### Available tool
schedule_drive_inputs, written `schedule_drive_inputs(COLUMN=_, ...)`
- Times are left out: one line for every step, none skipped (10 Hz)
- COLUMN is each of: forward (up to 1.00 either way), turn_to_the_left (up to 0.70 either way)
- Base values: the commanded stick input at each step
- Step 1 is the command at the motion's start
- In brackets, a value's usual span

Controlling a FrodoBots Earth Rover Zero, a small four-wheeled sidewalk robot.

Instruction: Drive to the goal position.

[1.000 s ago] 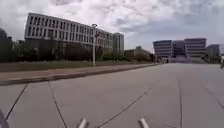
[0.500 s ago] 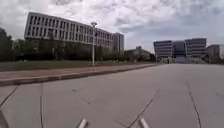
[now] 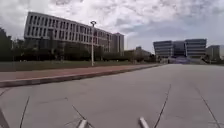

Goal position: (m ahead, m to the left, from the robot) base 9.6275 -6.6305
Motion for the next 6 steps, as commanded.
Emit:
schedule_drive_inputs(forward=0.7, turn_to_the_left=0.0)
schedule_drive_inputs(forward=0.7, turn_to_the_left=0.0)
schedule_drive_inputs(forward=0.7, turn_to_the_left=0.0)
schedule_drive_inputs(forward=0.7, turn_to_the_left=0.0)
schedule_drive_inputs(forward=0.7, turn_to_the_left=0.0)
schedule_drive_inputs(forward=0.7, turn_to_the_left=0.0)
